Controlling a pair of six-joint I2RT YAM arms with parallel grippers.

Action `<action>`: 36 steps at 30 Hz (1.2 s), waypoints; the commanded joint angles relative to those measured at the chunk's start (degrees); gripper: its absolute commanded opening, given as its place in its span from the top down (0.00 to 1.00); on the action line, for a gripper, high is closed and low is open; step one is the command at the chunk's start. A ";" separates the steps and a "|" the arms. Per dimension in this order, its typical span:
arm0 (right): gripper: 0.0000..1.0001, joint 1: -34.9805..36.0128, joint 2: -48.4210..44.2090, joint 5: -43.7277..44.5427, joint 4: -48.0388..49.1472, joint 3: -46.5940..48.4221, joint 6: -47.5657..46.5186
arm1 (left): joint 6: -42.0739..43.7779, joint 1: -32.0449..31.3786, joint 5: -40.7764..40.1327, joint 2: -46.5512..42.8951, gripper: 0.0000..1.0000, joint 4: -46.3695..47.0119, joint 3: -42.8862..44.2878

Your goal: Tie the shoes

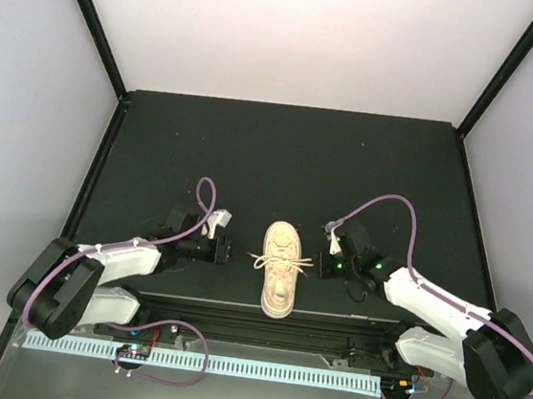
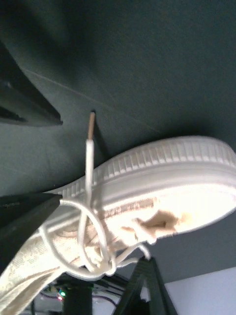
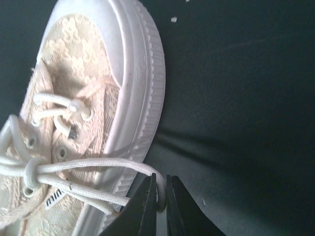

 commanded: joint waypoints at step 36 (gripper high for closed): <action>0.33 -8.58 -0.81 -28.22 24.70 -13.05 -1.88 | 36.00 -21.58 0.57 22.82 0.51 -22.02 34.55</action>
